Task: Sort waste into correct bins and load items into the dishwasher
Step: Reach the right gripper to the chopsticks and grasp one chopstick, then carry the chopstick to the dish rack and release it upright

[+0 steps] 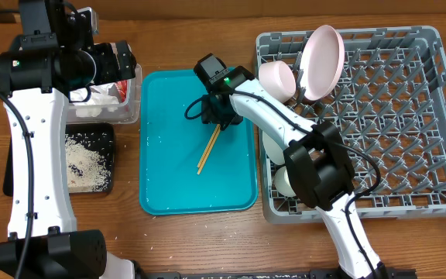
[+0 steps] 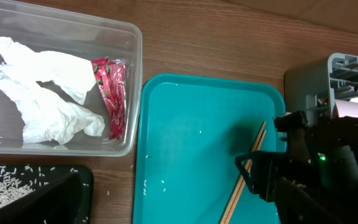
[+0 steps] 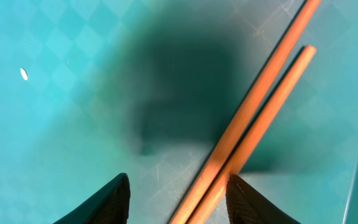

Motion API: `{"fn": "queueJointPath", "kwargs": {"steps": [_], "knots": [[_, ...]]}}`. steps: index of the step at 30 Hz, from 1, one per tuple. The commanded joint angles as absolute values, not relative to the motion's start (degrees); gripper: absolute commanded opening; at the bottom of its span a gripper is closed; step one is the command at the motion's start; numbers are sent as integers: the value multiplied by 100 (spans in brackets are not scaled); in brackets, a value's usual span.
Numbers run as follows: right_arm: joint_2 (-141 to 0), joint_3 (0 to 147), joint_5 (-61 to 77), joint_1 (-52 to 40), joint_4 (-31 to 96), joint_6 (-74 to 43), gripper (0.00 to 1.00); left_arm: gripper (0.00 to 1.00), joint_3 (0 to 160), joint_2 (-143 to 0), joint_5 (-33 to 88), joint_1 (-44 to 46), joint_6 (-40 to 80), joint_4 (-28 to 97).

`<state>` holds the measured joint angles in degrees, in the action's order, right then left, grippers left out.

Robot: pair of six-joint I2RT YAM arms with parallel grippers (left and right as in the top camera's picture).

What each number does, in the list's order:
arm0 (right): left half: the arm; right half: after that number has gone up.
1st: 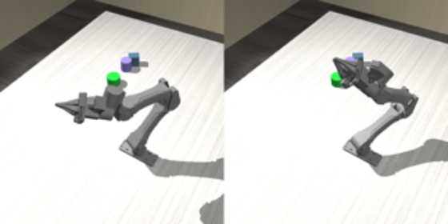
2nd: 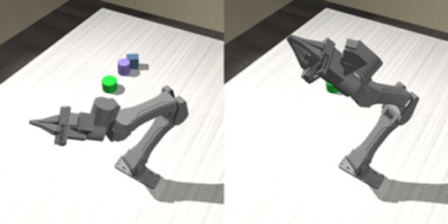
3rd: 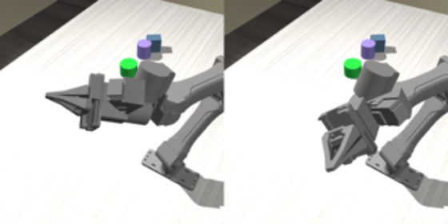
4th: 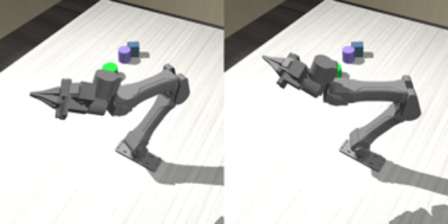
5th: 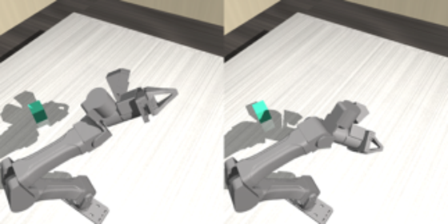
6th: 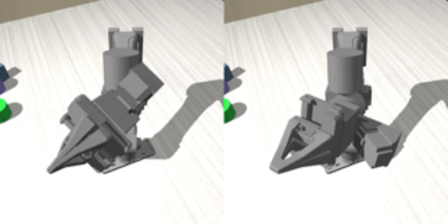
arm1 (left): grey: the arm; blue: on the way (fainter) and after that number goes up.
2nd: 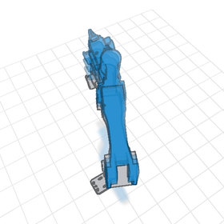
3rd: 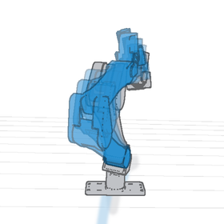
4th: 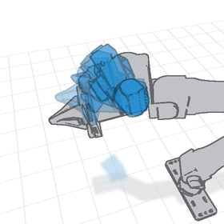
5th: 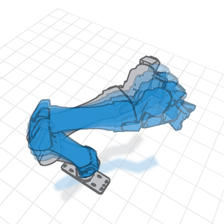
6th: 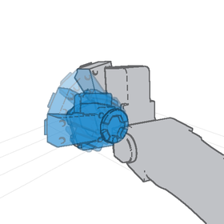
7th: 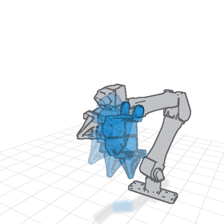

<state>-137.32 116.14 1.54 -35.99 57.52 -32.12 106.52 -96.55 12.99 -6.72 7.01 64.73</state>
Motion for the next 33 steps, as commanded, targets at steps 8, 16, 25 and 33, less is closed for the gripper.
{"fn": "queueJointPath", "kwargs": {"steps": [8, 16, 25, 33], "knots": [[-13756, 11533, 128, -3566, 5494, -3457, 51, 100, 10698, -9675, 1269, -631, 639, 6451], [-14009, 11533, 161, -3562, 5596, -3780, 51, 100, 10698, -9675, 1269, -631, 639, 6451], [-14180, 11533, 502, -3562, 5690, -3819, 4, 100, 10698, -9675, 1269, -631, 639, 6449], [-13839, 12672, 543, -3326, 6366, -3100, 4, 100, 10698, -9675, 1269, -631, 639, 6451]]}}
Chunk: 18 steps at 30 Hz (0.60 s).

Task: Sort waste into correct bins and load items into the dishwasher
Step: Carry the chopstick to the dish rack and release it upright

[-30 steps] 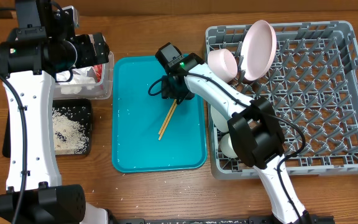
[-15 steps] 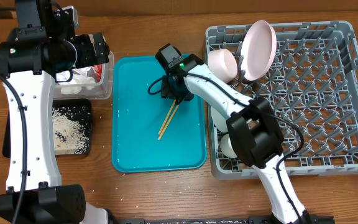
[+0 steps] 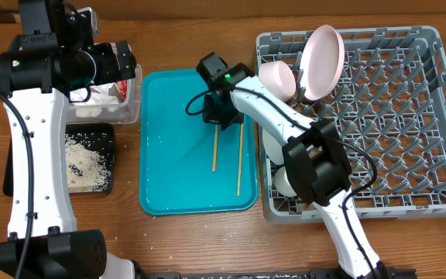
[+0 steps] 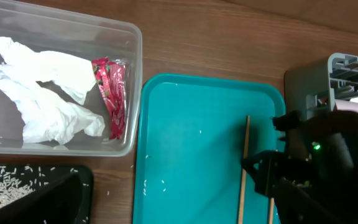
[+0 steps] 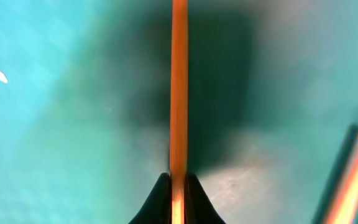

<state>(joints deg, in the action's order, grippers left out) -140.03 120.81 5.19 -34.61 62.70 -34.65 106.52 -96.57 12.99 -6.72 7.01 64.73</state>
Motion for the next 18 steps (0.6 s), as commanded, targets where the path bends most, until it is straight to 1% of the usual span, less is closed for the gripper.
{"fn": "queueJointPath", "kwargs": {"steps": [1, 5, 8, 10, 12, 14, 18], "knots": [[-13723, 12951, 545, -3297, 6510, -2963, 4, 100, 10698, -9675, 1269, -631, 639, 6451], [-13413, 14206, 493, -3269, 7306, -2497, 4, 100, 10698, -9675, 1269, -631, 639, 6451], [-13139, 15452, -128, -3177, 8377, -2530, 4, 100, 10698, -9675, 1269, -631, 639, 6451], [-12879, 16204, -670, -2956, 9185, -2910, 4, 100, 10698, -9675, 1269, -631, 639, 6451], [-12650, 16628, -895, -2674, 9695, -3166, 4, 100, 10698, -9675, 1269, -631, 639, 6451], [-12202, 16691, -495, -2281, 9706, -2998, 4, 100, 10698, -9675, 1269, -631, 639, 6451], [-11413, 16606, -429, -1966, 9708, -2526, 4, 100, 10698, -9675, 1269, -631, 639, 6451]]}}
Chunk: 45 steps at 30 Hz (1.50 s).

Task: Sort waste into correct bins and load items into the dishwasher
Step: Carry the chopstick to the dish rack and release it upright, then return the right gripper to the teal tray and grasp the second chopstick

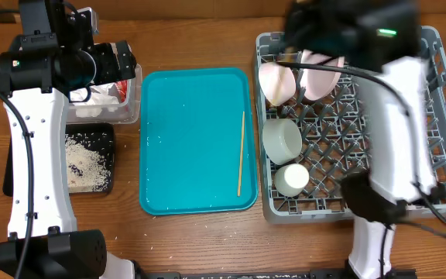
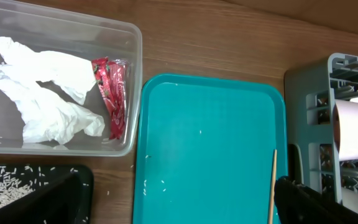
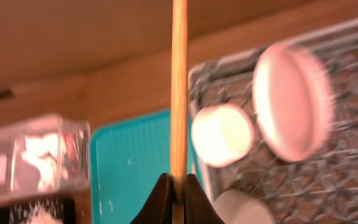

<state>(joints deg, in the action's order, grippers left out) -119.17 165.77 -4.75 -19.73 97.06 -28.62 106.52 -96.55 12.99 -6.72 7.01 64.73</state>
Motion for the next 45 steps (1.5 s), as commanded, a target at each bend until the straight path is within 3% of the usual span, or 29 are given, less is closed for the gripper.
{"fn": "queueJointPath", "kwargs": {"steps": [1, 5, 9, 16, 21, 26, 29, 34, 36, 41, 45], "knots": [[-11281, 16540, -449, -1938, 9706, -2388, 4, 100, 10698, -9675, 1269, -631, 639, 6451], [-10335, 15373, -1321, -1855, 9706, -1938, 4, 100, 10698, -9675, 1269, -631, 639, 6451], [-9760, 13126, -2624, -1855, 9699, -1927, 4, 100, 10698, -9675, 1269, -631, 639, 6449], [-9773, 10022, -2703, -1857, 8486, -1437, 4, 100, 10698, -9675, 1269, -631, 639, 6451], [-9773, 8621, -2672, -1857, 7651, -718, 4, 100, 10698, -9675, 1269, -631, 639, 6449], [-9773, 8438, -2296, -1868, 7461, -698, 5, 100, 10698, -9675, 1269, -646, 639, 6451], [-9773, 8438, -2130, -1879, 7387, -698, 14, 100, 10698, -9675, 1269, -646, 639, 6451], [-9771, 8691, -1940, -1879, 7371, -722, 48, 100, 10698, -9675, 1269, -598, 639, 6451], [-9771, 9164, -1350, -1879, 7369, -720, 52, 100, 10698, -9675, 1267, -607, 639, 6449], [-9771, 10252, 849, -2187, 6567, -915, 45, 100, 10698, -9675, 1267, -620, 639, 6451], [-10090, 10250, 648, -2919, 5953, -1846, 41, 100, 10698, -9675, 1269, -585, 639, 6451]]}}
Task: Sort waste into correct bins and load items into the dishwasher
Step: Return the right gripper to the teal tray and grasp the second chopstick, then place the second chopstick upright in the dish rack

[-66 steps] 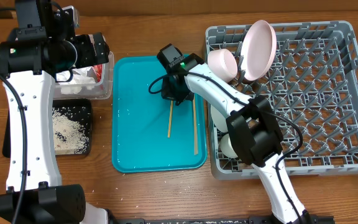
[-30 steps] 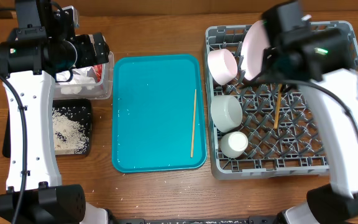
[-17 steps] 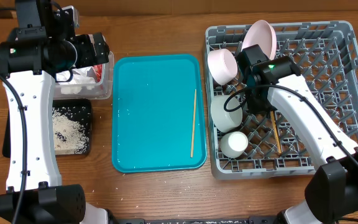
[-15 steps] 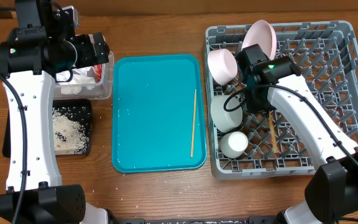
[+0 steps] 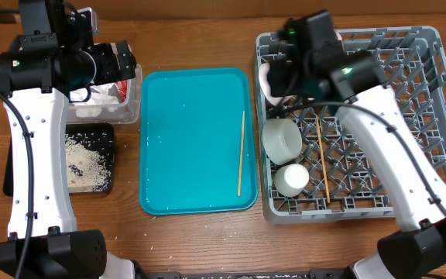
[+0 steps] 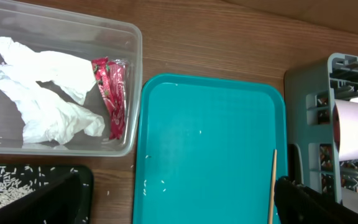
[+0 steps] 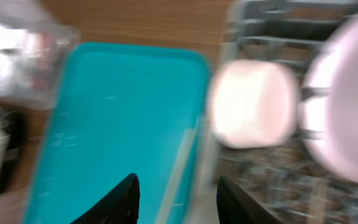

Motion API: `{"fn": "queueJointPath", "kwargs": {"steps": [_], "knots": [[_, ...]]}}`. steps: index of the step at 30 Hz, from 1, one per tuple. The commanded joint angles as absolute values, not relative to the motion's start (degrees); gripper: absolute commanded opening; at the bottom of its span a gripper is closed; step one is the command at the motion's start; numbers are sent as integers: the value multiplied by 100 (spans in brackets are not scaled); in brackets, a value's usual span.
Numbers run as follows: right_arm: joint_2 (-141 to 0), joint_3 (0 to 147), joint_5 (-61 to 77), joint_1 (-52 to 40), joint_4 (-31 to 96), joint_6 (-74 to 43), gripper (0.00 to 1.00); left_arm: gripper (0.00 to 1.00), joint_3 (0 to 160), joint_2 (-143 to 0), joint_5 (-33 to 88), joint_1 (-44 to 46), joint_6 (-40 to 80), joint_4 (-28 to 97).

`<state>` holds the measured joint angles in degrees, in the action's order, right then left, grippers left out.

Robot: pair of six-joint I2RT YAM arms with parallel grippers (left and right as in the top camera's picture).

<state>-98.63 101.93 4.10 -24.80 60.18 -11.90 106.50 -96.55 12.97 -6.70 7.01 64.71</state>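
Note:
One wooden chopstick [image 5: 241, 153] lies on the teal tray [image 5: 184, 132] near its right edge, also visible as the chopstick [image 6: 272, 186] in the left wrist view and, blurred, as the chopstick [image 7: 188, 155] in the right wrist view. A second chopstick [image 5: 323, 159] lies inside the grey dish rack [image 5: 432, 116]. My right gripper [image 5: 279, 77] hovers open and empty over the rack's left edge, near the pink bowl [image 7: 252, 99] and pink plate [image 7: 347, 112]. My left gripper [image 6: 179, 208] stands open and empty above the clear bin [image 5: 130, 108].
The clear bin holds white tissue [image 6: 48, 93] and a red wrapper [image 6: 114, 93]. A black bin [image 5: 91, 159] with rice sits in front of it. Two pale cups [image 5: 282, 138] [image 5: 290, 179] stand in the rack's left side.
My right gripper held a chopstick high over the rack; now it is open and lower at the rack's left edge, and that chopstick lies in the rack. The left arm is unchanged.
My right gripper stood open over two chopsticks lying together on the tray. Then it was shut on one, the other lying apart. Then it held that chopstick high above the rack. Now the chopstick rests in the rack and the gripper is open.

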Motion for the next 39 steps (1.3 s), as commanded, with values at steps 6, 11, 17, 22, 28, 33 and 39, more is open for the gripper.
{"fn": "queueJointPath", "kwargs": {"steps": [6, 11, 17, 22, 28, 33, 39], "knots": [[-11306, 10250, 169, -3680, 6047, -2939, 41, 100, 10698, -9675, 1267, -598, 639, 6451], [-12346, 10250, -148, -3712, 6055, -3336, 41, 100, 10698, -9675, 1267, -580, 639, 6451], [-12770, 10250, -646, -3712, 6121, -3564, 42, 100, 10698, -9675, 1267, -587, 637, 6451], [-12986, 10245, -1020, -3712, 6119, -3583, 53, 100, 10698, -9675, 1267, -587, 639, 6451], [-13327, 10245, -307, -3715, 5931, -3306, 31, 100, 10698, -9675, 1267, -587, 639, 6451], [-13327, 10261, -115, -3813, 5878, -3277, 4, 100, 10698, -9675, 1267, -587, 639, 6451], [-13321, 11225, -141, -3820, 6552, -2871, 4, 100, 10698, -9675, 1267, -585, 639, 6451]]}}
